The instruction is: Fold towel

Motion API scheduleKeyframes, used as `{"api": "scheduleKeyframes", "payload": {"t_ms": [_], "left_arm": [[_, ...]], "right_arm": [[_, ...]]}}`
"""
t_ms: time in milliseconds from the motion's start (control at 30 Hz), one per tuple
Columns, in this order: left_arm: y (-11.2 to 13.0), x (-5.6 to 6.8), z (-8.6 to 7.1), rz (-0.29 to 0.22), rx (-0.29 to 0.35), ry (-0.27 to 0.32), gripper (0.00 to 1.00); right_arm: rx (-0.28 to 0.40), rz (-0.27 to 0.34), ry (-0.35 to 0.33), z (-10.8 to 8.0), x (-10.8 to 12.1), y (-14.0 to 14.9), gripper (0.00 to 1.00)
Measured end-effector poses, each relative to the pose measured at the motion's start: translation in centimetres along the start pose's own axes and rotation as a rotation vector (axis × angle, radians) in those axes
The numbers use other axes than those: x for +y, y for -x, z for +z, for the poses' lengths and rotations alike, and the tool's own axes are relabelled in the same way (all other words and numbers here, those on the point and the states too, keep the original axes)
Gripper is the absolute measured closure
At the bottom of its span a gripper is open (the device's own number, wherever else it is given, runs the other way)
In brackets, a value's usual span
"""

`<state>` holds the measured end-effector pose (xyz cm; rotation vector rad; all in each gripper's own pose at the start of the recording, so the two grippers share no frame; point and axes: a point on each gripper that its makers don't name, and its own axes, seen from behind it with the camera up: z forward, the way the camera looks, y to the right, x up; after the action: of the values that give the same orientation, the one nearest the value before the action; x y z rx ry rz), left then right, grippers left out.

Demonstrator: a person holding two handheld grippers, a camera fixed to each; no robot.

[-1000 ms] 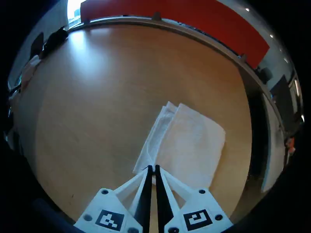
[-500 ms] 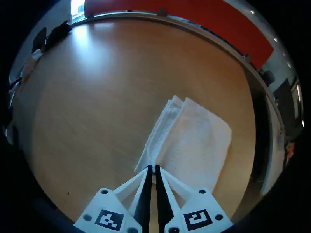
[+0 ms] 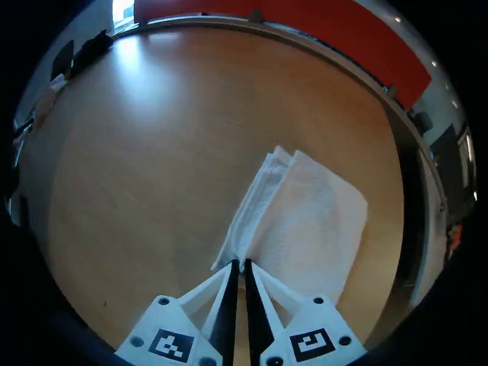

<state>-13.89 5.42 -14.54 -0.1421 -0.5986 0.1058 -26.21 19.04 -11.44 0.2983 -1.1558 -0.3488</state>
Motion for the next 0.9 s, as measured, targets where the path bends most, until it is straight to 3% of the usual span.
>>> {"api": "scheduleKeyframes", "payload": {"t_ms": [600, 667, 833, 900], "left_arm": [[-0.1, -0.1, 0.1, -0.003, 0.0, 0.002, 0.04], [-0.2, -0.1, 0.2, -0.003, 0.001, 0.001, 0.04], [-0.2, -0.1, 0.3, -0.006, 0.002, 0.002, 0.04], [-0.2, -0.1, 0.3, -0.007, 0.002, 0.003, 0.04]], "right_arm": [[0.012, -0.042, -0.002, -1.1, -0.1, -0.2, 0.75], [0.019, -0.035, -0.004, -1.3, -0.1, -0.3, 0.67], [0.046, -0.017, -0.004, -1.9, -0.2, -0.6, 0.28], [0.055, -0.009, 0.0, -2.1, -0.1, -0.7, 0.19]]}}
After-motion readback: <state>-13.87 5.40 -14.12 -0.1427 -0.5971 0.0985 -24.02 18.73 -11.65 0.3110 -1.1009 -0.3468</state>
